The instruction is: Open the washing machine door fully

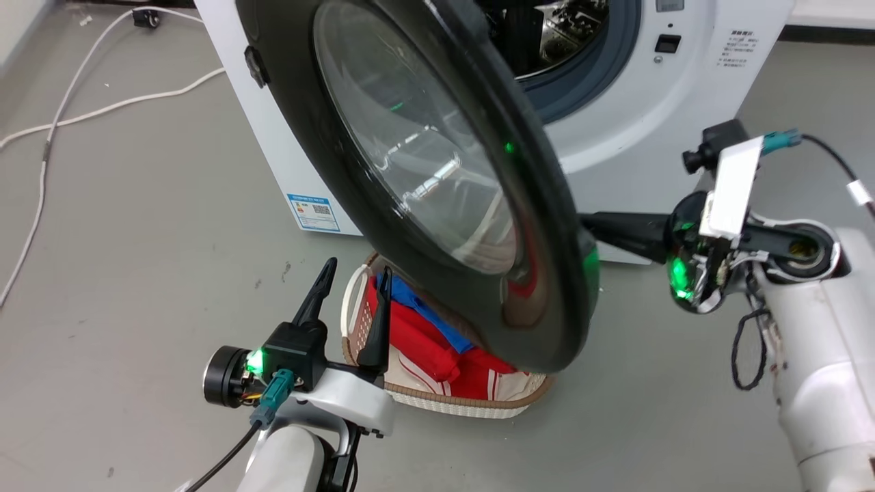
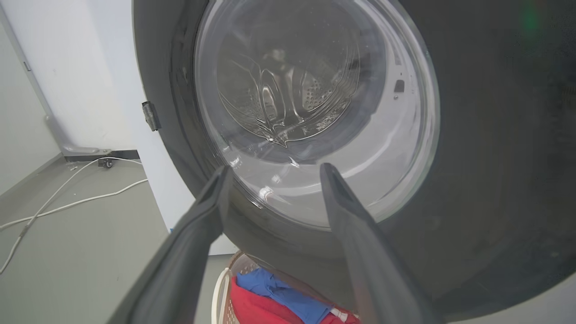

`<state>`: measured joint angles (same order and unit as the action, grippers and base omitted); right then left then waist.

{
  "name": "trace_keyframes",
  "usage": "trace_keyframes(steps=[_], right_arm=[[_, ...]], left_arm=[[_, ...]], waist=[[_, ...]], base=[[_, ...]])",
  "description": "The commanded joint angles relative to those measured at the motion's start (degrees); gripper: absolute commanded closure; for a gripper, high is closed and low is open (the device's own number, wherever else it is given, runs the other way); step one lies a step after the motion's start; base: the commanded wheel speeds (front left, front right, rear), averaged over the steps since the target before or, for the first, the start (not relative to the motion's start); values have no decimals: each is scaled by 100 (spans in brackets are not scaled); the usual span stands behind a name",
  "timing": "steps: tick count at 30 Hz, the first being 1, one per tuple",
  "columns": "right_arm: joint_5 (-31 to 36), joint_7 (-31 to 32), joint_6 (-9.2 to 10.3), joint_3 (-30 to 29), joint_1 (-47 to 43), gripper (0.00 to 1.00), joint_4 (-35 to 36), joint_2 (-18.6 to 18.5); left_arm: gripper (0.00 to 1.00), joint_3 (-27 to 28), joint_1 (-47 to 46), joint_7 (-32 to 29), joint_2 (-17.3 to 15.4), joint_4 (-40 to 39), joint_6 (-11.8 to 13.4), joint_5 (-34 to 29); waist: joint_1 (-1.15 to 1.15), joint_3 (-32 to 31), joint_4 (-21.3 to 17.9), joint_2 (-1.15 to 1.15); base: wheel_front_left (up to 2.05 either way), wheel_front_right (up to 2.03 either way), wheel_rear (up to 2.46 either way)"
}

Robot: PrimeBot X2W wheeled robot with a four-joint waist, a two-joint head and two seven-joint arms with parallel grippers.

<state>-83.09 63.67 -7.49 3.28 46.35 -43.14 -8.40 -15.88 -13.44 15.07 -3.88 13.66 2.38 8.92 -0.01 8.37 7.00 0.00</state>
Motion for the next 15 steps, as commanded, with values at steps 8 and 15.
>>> trace_keyframes(steps=[8,15], right_arm=[[51,-17,0,-10,-624,100,572,246],[102,-625,0,-404,-1115,100,1023,272]], left_arm=[[0,41,134,15,5,43,-20,49],[0,36,256,15,18,95,-44,73]], waist=[[1,-148,77,0],[1,-308,38,0]], base=[[0,0,0],[0,0,0]])
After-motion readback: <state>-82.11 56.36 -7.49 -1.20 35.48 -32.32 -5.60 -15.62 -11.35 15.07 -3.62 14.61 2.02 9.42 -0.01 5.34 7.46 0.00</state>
